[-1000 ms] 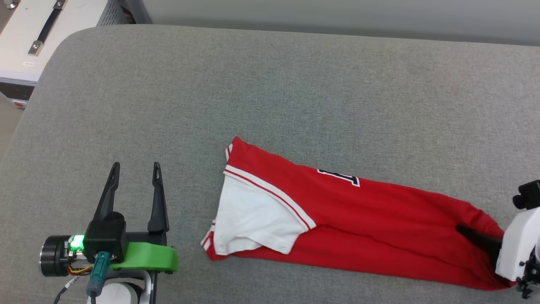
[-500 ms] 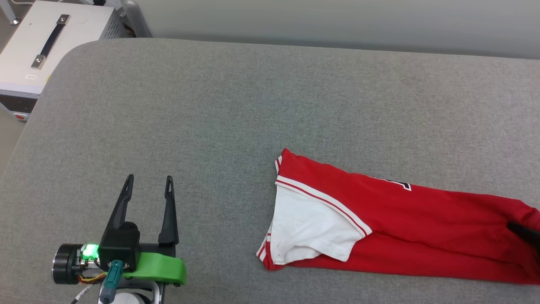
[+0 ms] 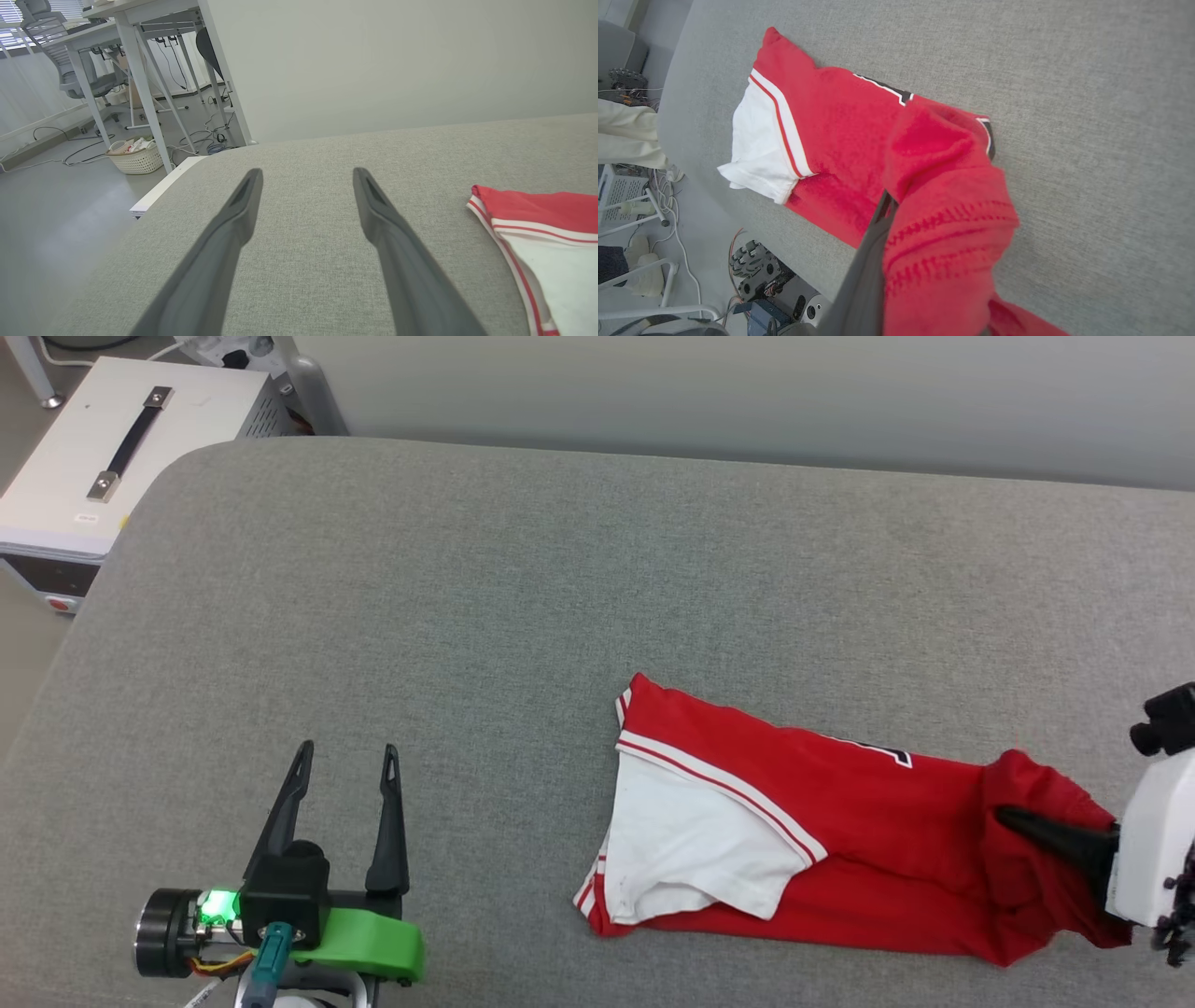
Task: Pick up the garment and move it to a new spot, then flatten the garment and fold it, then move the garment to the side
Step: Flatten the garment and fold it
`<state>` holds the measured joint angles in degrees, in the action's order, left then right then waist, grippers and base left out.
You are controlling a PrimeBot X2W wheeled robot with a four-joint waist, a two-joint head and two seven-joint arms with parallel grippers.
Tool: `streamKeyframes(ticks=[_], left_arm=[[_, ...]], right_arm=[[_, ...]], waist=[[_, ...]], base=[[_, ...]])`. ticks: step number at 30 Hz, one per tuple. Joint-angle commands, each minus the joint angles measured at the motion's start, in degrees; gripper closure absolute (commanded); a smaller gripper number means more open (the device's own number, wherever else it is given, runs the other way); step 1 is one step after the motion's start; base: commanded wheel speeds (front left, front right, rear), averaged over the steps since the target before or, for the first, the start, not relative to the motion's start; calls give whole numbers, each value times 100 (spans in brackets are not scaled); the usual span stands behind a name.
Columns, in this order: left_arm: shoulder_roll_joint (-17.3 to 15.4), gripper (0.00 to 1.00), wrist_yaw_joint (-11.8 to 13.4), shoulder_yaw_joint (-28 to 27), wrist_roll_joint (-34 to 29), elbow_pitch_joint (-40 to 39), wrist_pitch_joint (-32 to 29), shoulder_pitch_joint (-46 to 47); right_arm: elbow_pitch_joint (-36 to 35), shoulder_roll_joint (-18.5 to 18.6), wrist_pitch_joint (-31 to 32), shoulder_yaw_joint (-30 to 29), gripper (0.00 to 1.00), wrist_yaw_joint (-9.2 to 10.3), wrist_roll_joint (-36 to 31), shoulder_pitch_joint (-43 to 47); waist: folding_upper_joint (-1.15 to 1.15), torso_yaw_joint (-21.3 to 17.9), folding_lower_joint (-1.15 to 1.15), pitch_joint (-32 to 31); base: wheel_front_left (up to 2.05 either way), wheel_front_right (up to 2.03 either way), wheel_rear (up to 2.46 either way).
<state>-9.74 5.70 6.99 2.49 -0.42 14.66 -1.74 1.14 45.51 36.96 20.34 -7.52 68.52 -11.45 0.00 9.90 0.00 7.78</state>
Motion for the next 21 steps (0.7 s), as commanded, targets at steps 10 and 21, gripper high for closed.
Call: streamKeyframes(ticks=[10, 21], left_arm=[[213, 0, -132, 145, -112, 162, 34, 223], [319, 0, -181, 177, -115, 271, 34, 419]], right_arm=[[173, -1309, 658, 522, 100, 3, -771, -1224], [1153, -2209, 755, 1128, 100, 3, -1533, -2126]], waist=[[0, 347, 0, 255], [0, 571, 0, 442]], base=[[0, 0, 0], [0, 0, 0]])
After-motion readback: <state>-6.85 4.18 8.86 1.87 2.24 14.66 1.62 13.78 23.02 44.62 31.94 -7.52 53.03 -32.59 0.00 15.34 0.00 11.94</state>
